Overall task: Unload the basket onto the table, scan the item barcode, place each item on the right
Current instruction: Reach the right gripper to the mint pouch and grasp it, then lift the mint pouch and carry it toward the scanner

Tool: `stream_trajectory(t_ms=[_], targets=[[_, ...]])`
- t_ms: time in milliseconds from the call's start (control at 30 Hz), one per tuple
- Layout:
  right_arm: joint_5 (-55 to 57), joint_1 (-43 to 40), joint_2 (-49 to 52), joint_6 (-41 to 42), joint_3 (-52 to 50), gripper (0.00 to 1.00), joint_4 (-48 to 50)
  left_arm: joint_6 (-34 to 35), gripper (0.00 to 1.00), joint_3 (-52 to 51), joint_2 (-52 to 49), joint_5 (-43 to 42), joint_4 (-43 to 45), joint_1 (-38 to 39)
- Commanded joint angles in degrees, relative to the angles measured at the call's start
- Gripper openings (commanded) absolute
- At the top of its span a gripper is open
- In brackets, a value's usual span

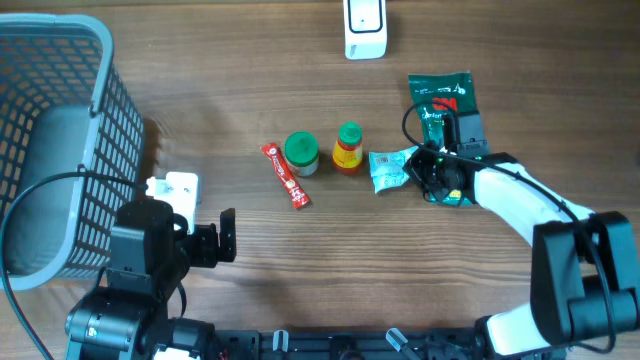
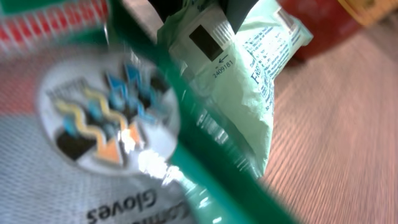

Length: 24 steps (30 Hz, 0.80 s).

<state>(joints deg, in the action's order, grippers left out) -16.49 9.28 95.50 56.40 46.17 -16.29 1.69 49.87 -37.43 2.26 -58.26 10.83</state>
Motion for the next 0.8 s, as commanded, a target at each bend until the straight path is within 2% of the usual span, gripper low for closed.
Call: stream_trajectory(t_ms=[0,333,633,767], targets=[[0.96,-0.46,-6.97,-10.45,-1.88,0.05,-3.1,0.7,1.0,-0.44,0.57,-0.26,0.15,0.31],[0.98,-0.46,-32.74,-23.12,-1.88,0.05,-16.24,0.72,1.0,-0.44,0.57,-0.26,0.15,0.31],[-3.91,-0.46,-51.63,-26.12,-1.88,0.04,-18.91,0.7,1.0,-0.44,0.57,-0.26,0.15,0.31],[-7.45,-0.46,-55.15,-24.79,-1.88,0.05,-18.45,0.7,1.0,-0.44,0.57,-0.26,0.15,0.31]])
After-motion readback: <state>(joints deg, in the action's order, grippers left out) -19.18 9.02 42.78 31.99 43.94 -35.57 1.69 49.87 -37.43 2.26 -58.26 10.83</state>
